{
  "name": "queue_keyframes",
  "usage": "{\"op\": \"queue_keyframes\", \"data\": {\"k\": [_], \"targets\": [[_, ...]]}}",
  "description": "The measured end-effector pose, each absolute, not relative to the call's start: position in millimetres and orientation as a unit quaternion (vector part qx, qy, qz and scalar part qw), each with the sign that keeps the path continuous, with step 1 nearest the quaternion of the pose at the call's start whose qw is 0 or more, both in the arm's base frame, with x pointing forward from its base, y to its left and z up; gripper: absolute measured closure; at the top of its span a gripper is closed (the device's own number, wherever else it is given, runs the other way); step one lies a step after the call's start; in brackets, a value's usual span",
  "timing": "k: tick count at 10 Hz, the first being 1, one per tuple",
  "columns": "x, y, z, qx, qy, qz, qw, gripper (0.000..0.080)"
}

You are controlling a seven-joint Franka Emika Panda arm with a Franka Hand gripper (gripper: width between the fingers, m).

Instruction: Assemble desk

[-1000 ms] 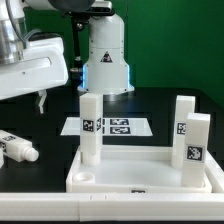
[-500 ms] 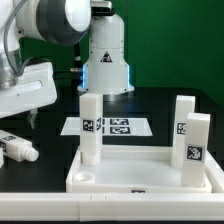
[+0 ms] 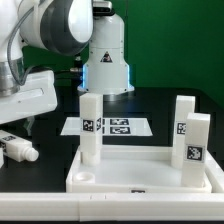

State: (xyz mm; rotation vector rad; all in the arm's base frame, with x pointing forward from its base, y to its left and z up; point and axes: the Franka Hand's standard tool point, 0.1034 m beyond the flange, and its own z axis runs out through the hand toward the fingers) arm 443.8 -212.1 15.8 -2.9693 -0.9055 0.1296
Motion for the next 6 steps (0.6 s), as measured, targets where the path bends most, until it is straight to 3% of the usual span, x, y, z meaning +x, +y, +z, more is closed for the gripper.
{"op": "queue_keyframes", "data": {"k": [2,6], "targets": [[444.5,-212.1,16.7,-0.953,-0.299,0.041,0.017,0.0518],[435.1,-182.1,41.2,-0.868,-0.494,0.038,0.021,0.0518]]}}
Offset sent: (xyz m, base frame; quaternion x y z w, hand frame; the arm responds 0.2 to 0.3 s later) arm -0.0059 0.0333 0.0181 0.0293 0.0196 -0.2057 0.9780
